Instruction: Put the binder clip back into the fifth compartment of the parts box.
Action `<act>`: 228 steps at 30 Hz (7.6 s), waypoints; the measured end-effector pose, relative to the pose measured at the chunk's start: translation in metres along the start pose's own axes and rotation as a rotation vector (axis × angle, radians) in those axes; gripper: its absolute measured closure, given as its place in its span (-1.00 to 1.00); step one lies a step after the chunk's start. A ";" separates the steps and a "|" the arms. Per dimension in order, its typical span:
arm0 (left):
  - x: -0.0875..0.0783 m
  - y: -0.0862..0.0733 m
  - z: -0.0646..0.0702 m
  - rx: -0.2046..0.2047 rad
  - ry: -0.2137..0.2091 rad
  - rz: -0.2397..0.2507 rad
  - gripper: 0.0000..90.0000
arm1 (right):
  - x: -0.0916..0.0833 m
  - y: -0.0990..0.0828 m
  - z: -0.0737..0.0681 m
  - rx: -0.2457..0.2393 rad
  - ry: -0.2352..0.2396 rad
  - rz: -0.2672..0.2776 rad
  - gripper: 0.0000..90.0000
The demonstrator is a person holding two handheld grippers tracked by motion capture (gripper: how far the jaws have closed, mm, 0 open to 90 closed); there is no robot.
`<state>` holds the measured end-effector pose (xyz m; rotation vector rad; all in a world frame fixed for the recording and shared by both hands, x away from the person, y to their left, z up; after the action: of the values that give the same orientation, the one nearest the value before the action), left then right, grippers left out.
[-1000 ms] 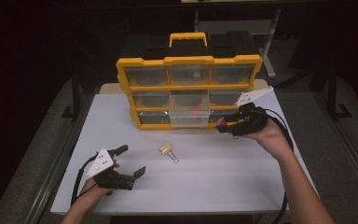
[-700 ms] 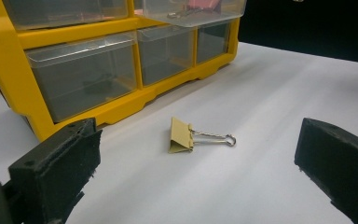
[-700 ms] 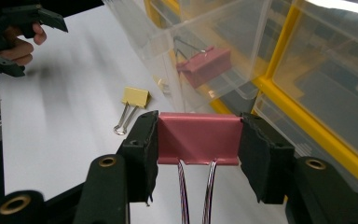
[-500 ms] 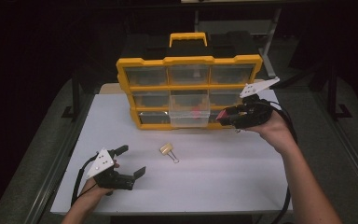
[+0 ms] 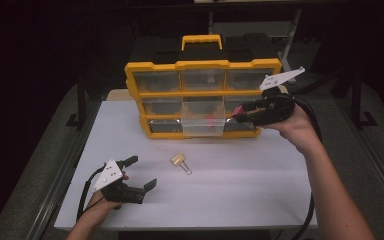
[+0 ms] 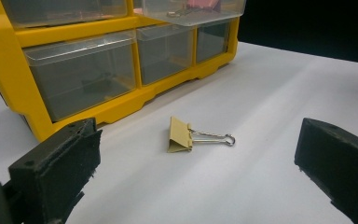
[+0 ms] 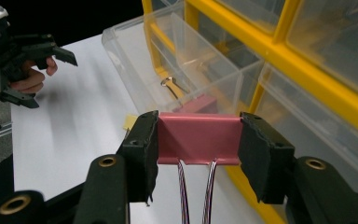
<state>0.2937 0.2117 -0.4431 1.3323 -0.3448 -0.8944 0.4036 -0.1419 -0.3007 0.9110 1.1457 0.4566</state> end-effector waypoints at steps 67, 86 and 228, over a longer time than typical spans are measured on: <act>0.001 -0.001 0.001 0.000 -0.007 -0.008 -1.00 | 0.093 0.070 0.005 -0.128 0.117 -0.091 -0.06; 0.002 -0.001 0.001 0.002 -0.006 -0.009 -1.00 | 0.066 0.062 0.006 -0.055 0.075 -0.048 -0.34; -0.001 -0.001 -0.002 -0.009 0.003 0.001 -1.00 | 0.204 -0.052 -0.113 -0.063 0.170 -0.162 0.64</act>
<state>0.2941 0.2137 -0.4446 1.3253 -0.3393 -0.8917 0.3700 0.0190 -0.4742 0.7282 1.3415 0.4417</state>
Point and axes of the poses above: each handheld gripper's, and its own axes: x roughly forward along the jaws, y roughly out of its top, z roughly to its right, the point moved 6 cm from there along x, roughly forward along the jaws, and after that the axes turned 15 degrees about -x, right-handed, at the moved point
